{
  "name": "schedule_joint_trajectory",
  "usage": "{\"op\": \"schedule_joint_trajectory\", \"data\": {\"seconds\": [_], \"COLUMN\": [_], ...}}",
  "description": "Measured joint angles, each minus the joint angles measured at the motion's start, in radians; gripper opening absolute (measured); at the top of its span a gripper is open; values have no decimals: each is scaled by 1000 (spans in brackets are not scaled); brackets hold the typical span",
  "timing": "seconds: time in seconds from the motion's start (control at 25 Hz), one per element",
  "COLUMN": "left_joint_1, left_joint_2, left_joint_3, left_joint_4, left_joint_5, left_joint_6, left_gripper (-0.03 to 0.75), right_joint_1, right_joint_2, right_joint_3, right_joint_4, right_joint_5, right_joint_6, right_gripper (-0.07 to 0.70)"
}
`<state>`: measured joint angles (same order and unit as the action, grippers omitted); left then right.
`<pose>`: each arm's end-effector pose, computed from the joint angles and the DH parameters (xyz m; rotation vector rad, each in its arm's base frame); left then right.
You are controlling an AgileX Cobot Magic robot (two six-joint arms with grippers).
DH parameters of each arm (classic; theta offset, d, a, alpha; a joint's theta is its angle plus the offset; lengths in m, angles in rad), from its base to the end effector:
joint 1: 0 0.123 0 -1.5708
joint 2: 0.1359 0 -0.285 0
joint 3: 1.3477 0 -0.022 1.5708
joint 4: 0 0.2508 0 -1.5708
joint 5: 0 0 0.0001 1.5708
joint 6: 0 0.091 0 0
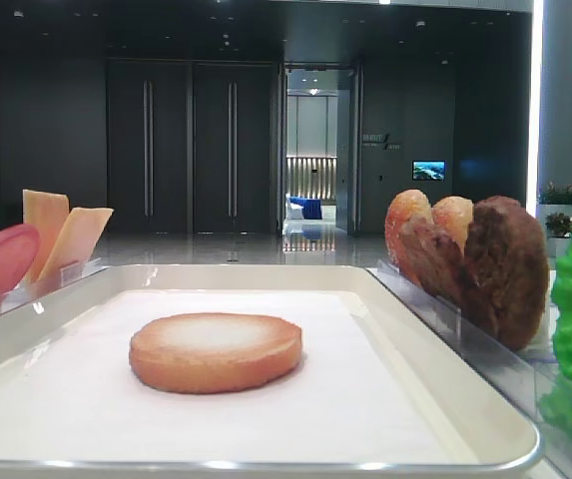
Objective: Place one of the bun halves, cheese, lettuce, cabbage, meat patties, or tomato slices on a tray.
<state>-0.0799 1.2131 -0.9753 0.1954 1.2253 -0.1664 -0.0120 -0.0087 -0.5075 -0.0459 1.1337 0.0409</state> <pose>0.2070 0.0001 0.2975 -0.0556 2.9153 0.2412 -0.0103 -0.0037 0.2735 0.0602 2.0996 -0.0380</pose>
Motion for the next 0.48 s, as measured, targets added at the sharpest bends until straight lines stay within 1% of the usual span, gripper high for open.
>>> {"op": "schedule_joint_trajectory", "data": {"seconds": [0.12,0.24,0.4,0.48], "left_joint_1": [0,0,0,0], "left_joint_2": [-191,-366,-554,-626], "left_joint_3": [181,323,457,493], "left_joint_4": [-4,-12,-11,-25], "left_joint_5": [-3,-44,-93,-110], "left_joint_6": [-16,-43,-44,-38], "left_gripper": [530,517,516,516], "right_joint_1": [0,0,0,0], "right_joint_2": [0,0,0,0], "right_joint_3": [0,0,0,0], "right_joint_4": [0,0,0,0], "right_joint_5": [0,0,0,0], "right_joint_6": [0,0,0,0], "right_gripper": [429,429,429,429]}}
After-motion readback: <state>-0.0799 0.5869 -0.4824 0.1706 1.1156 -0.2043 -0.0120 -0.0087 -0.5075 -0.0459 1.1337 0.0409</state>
